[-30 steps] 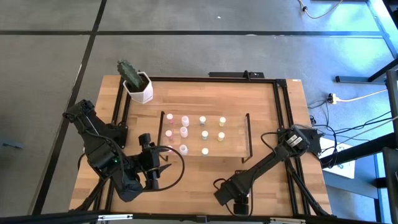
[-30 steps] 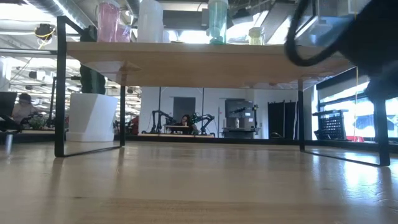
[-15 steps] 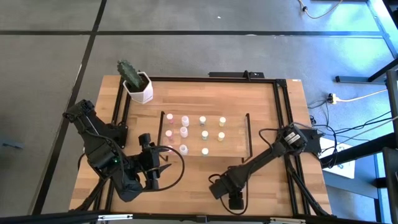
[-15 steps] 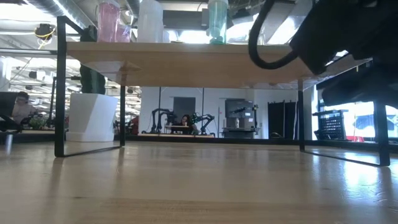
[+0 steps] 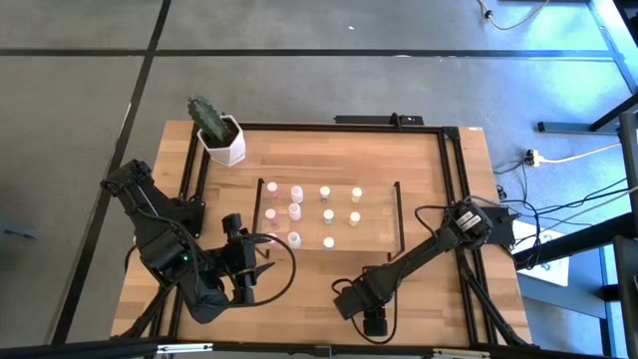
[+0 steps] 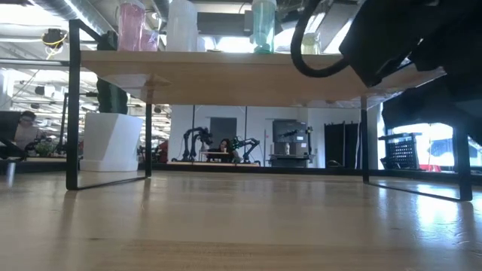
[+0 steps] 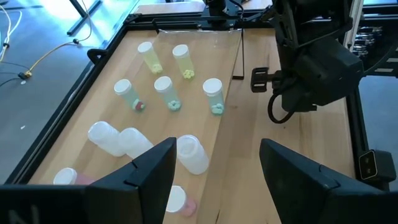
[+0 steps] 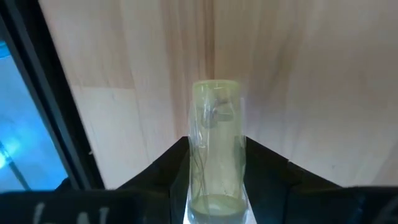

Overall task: Pick and place medicine bottles onto shelf by color
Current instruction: Put the yellow pill bottle on the shelf aligned with the other yellow pill bottles

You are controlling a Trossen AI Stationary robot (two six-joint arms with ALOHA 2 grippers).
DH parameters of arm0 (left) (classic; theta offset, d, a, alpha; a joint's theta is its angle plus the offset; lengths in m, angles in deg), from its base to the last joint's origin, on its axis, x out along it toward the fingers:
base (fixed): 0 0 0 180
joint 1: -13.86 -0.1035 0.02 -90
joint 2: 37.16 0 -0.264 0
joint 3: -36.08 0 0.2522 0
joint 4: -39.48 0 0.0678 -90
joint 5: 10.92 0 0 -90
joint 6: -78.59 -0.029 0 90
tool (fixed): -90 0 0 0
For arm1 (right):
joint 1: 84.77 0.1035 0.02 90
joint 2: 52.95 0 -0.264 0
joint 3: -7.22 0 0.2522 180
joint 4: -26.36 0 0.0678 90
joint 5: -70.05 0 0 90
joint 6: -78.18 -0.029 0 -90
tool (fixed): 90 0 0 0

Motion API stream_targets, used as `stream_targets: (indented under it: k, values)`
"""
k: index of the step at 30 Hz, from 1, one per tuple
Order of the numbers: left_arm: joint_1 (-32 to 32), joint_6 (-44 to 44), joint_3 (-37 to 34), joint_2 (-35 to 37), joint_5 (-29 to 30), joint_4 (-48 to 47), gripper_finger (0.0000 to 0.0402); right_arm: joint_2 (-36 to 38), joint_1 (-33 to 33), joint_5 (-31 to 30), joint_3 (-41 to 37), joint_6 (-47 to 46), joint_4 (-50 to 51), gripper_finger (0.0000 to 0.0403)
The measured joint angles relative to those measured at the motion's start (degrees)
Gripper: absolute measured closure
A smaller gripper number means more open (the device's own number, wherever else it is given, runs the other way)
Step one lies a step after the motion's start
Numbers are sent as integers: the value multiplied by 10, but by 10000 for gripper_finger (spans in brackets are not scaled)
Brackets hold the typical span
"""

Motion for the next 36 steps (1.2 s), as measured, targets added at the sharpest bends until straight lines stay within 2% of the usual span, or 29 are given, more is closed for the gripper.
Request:
stream_targets:
  k: [11, 22, 36]
  values:
    - [0, 0, 0, 0, 0, 0, 178, 0, 0, -30, 0, 12, -7, 227]
    - [0, 0, 0, 0, 0, 0, 178, 5, -16, -40, 3, 21, 14, 228]
    - [0, 2, 0, 0, -7, 2, 178, 6, -11, -132, 121, 29, 128, 228]
